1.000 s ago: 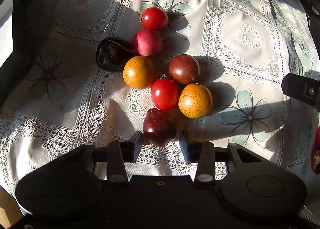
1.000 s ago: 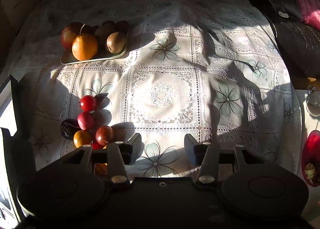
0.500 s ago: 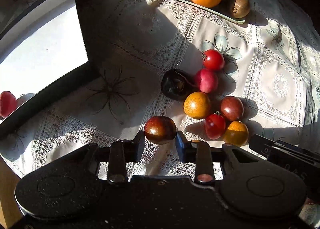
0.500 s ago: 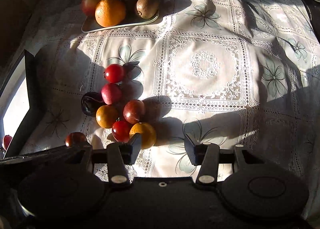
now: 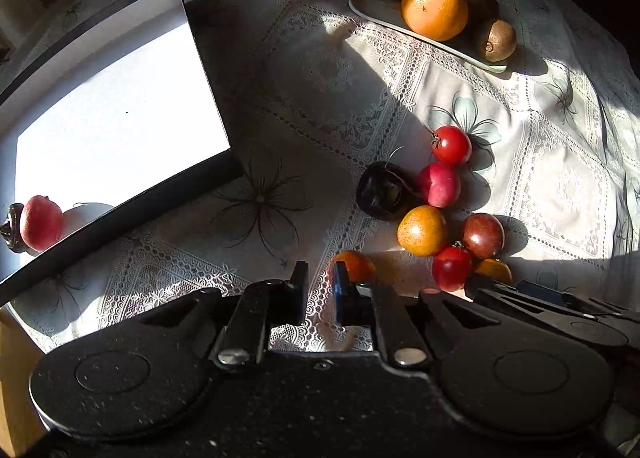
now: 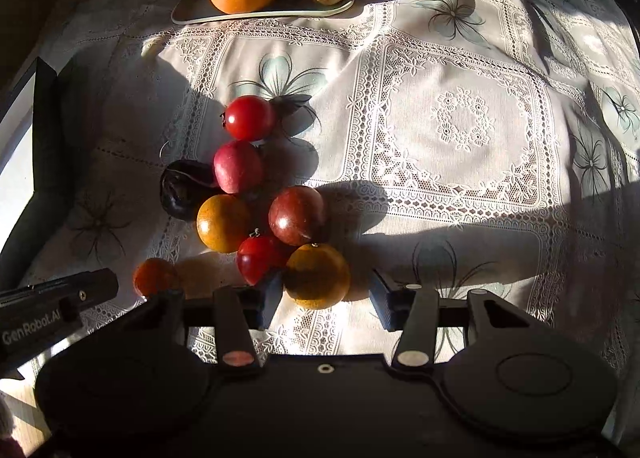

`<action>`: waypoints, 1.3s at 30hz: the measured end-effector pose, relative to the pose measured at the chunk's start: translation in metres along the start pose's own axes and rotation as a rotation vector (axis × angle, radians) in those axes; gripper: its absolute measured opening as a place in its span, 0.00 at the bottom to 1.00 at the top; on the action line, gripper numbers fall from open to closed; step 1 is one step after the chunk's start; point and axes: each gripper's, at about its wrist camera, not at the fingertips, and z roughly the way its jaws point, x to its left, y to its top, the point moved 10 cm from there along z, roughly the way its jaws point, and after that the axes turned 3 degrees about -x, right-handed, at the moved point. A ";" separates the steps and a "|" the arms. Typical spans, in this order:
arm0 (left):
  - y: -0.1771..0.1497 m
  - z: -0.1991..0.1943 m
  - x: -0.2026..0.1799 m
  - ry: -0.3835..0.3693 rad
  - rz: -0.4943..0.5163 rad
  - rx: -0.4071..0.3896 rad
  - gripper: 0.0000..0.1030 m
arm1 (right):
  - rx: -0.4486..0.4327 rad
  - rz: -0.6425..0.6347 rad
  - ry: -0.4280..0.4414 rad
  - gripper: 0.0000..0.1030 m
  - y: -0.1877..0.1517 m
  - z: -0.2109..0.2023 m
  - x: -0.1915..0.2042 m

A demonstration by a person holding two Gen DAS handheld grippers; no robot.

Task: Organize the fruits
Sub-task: 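Grasp the dark red plum with the left tool while the right tool grasps a yellow plum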

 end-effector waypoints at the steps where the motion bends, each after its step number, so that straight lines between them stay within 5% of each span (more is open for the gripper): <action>1: 0.000 -0.001 0.000 -0.004 0.001 -0.003 0.20 | -0.004 -0.004 -0.006 0.49 0.000 0.000 0.001; 4: 0.000 -0.003 -0.004 -0.030 0.005 -0.005 0.23 | -0.008 -0.013 -0.020 0.49 -0.001 0.001 0.003; 8: -0.003 0.002 -0.010 -0.057 0.020 0.014 0.25 | -0.005 -0.034 -0.001 0.36 -0.001 0.000 0.006; 15: -0.006 0.014 -0.025 -0.060 0.057 0.023 0.26 | -0.001 0.014 0.009 0.36 0.002 -0.011 -0.006; 18: -0.004 0.016 -0.033 -0.070 0.055 0.012 0.38 | -0.025 0.009 -0.007 0.36 0.004 -0.018 -0.012; 28: -0.010 0.030 -0.056 -0.041 0.090 0.012 0.43 | -0.061 0.039 -0.008 0.36 0.004 -0.032 -0.031; 33: -0.004 0.036 -0.049 -0.002 0.027 -0.014 0.46 | -0.083 0.053 -0.004 0.36 0.005 -0.040 -0.041; 39: -0.009 0.056 -0.045 -0.005 -0.045 0.057 0.48 | -0.089 0.059 -0.003 0.36 0.004 -0.043 -0.047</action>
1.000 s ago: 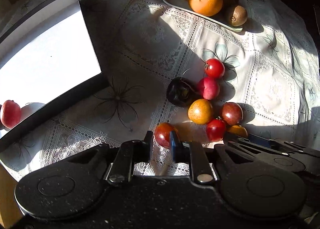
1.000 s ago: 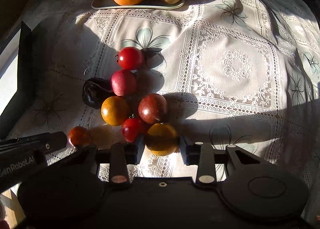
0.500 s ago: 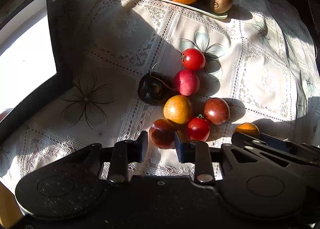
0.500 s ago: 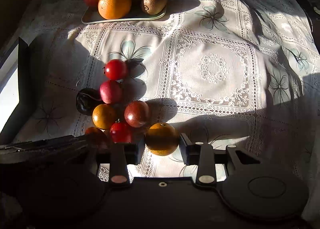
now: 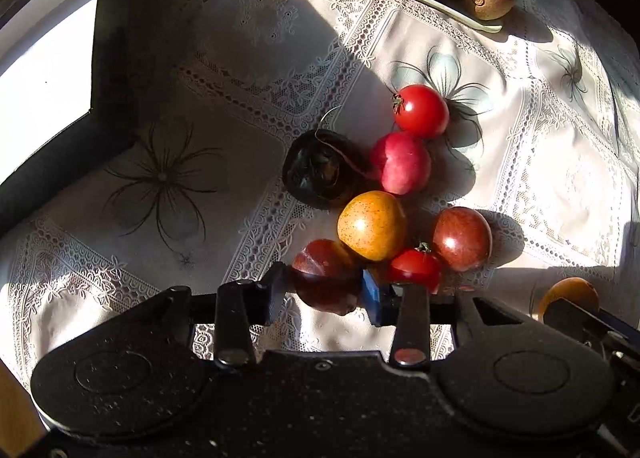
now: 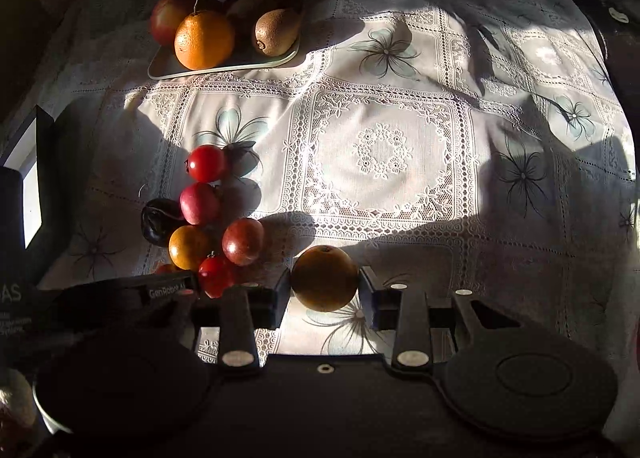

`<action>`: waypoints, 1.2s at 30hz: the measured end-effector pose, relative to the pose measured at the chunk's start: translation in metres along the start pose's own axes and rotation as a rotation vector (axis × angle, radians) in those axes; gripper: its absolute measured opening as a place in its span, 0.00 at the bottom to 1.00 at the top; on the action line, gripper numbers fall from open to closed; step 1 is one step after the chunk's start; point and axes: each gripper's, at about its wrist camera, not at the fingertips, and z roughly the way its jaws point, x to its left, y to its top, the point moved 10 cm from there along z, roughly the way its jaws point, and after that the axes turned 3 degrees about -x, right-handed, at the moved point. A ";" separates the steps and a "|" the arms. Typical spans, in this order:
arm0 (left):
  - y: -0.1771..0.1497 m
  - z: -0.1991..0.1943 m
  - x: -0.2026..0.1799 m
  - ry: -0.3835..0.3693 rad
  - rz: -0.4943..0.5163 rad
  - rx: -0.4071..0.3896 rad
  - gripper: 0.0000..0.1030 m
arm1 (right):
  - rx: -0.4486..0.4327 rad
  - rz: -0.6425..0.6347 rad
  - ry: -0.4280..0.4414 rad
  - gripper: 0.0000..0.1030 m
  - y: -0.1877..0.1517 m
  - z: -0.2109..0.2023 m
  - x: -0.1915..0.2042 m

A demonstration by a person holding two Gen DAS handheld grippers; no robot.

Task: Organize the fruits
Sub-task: 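Grasp the dark red plum with the left tool while the right tool grasps a yellow plum, then lower the dark red plum into the box with the left tool while the right tool drops the yellow plum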

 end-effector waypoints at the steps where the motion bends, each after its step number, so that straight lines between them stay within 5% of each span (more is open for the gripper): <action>1: 0.000 0.000 -0.001 0.004 0.000 -0.001 0.47 | -0.002 -0.002 0.000 0.36 0.000 -0.001 -0.001; 10: -0.004 -0.018 -0.004 0.019 0.022 -0.042 0.41 | -0.023 0.004 -0.003 0.36 0.003 -0.010 -0.002; 19: 0.040 -0.090 0.038 0.089 -0.010 -0.227 0.41 | -0.080 -0.024 0.043 0.36 0.020 -0.034 0.038; 31: 0.093 -0.127 0.159 0.255 -0.135 -0.317 0.41 | -0.176 -0.165 0.208 0.36 0.050 -0.075 0.181; 36: 0.090 -0.117 0.197 0.272 -0.146 -0.285 0.41 | -0.170 -0.213 0.255 0.36 0.047 -0.066 0.237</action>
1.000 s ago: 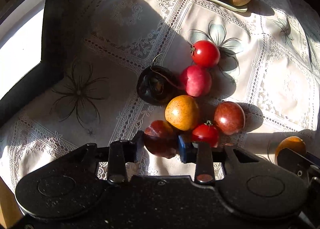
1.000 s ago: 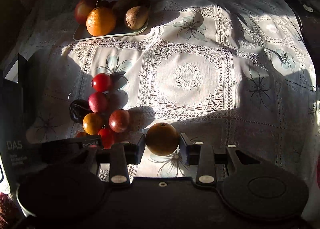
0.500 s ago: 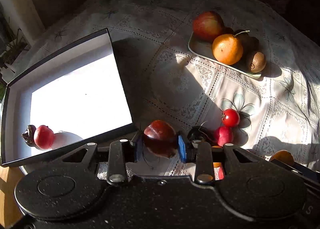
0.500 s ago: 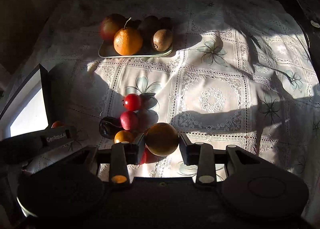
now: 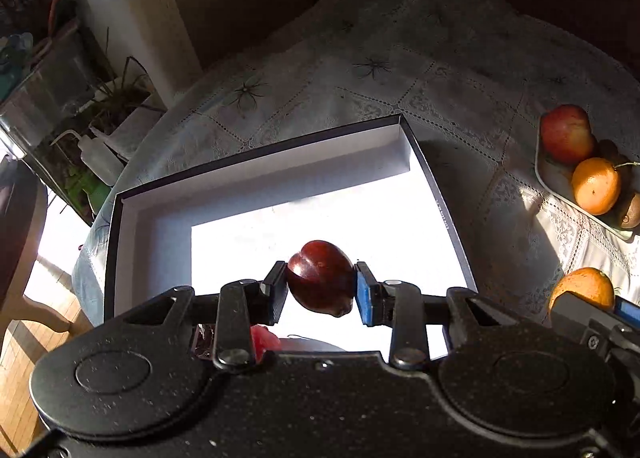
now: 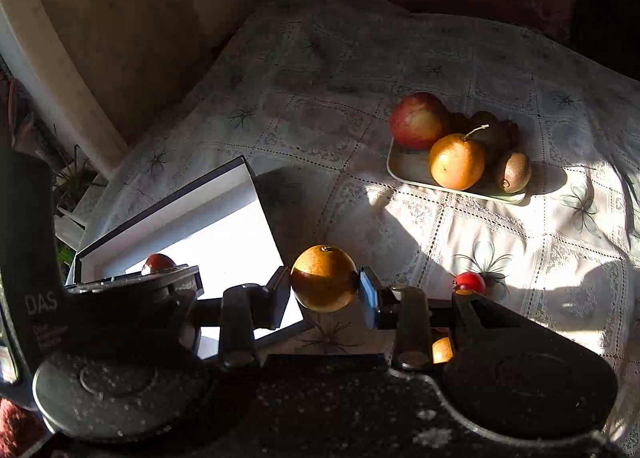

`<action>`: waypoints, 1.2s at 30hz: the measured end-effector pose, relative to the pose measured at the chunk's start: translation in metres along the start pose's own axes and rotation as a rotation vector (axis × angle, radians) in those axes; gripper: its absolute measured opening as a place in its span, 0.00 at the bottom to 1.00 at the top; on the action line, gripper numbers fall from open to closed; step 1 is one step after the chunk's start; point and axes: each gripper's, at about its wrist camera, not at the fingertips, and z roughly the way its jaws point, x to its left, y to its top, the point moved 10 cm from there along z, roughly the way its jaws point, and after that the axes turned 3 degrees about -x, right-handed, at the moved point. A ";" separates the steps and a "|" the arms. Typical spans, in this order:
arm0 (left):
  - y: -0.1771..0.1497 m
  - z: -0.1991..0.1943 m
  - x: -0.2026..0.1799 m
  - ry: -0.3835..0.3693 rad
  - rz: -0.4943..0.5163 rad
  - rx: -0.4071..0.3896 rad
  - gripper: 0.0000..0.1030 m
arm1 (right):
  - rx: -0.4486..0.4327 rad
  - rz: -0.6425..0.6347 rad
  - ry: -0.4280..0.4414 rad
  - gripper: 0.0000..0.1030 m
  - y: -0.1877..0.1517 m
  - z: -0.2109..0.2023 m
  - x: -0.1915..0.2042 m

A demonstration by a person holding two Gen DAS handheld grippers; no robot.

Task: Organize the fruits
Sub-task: 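Lower the dark red plum into the box with the left tool while the right tool drops the yellow plum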

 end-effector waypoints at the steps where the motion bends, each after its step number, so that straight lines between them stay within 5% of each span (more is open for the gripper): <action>1: -0.001 0.003 0.005 -0.009 -0.015 0.013 0.41 | 0.010 -0.005 0.004 0.36 -0.003 0.006 0.006; 11: -0.003 0.018 0.041 -0.021 -0.080 0.059 0.41 | 0.054 -0.031 0.006 0.35 -0.014 0.040 0.035; 14: -0.004 0.018 0.045 -0.011 -0.074 0.056 0.42 | 0.037 -0.047 -0.014 0.21 -0.011 0.041 0.036; 36: -0.011 0.026 0.047 0.000 -0.086 0.096 0.46 | 0.061 -0.066 -0.014 0.22 -0.017 0.048 0.038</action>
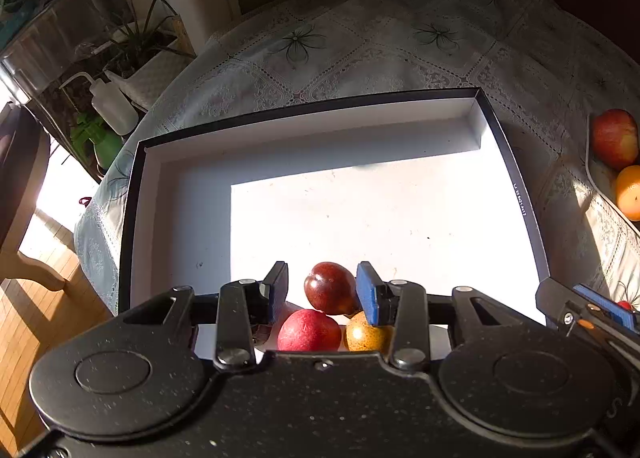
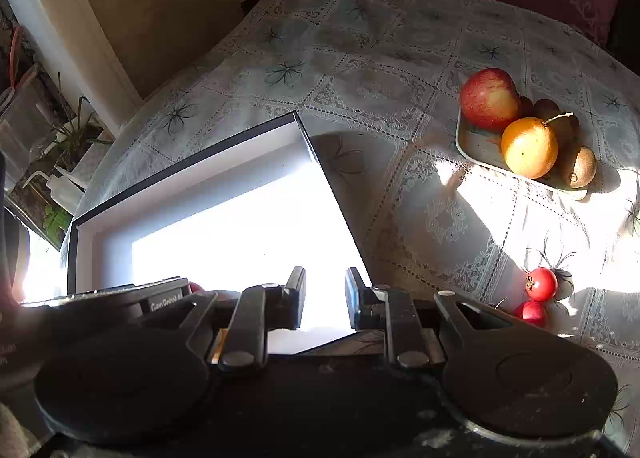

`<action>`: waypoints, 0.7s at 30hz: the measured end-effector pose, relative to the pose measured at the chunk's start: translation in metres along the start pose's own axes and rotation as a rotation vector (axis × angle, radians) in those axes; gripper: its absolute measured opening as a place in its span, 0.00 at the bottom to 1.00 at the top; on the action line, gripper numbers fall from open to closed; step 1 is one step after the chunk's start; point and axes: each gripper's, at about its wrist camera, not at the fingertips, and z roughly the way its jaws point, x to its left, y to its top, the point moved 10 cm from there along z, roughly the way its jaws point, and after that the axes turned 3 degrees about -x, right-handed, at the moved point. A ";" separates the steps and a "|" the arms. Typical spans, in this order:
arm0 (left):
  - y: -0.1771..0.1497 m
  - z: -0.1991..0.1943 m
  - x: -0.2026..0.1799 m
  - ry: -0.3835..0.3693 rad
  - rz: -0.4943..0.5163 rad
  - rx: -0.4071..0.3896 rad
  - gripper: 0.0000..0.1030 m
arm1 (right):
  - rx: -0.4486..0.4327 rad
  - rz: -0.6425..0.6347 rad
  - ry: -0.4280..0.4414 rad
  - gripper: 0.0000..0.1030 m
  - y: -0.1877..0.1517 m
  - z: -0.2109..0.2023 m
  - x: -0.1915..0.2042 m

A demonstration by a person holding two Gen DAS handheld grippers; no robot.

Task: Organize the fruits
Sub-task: 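Lower the dark red plum into the box with the left tool while the right tool drops the yellow plum, then withdraw both tools from the box toward the fruit row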

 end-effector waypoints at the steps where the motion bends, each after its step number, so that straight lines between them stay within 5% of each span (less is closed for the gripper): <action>1: 0.000 0.000 0.000 0.001 0.000 0.001 0.46 | -0.001 0.001 0.001 0.21 0.000 -0.001 0.000; 21: -0.025 -0.003 -0.005 0.020 0.034 0.037 0.46 | 0.007 -0.024 -0.031 0.23 -0.008 -0.014 -0.013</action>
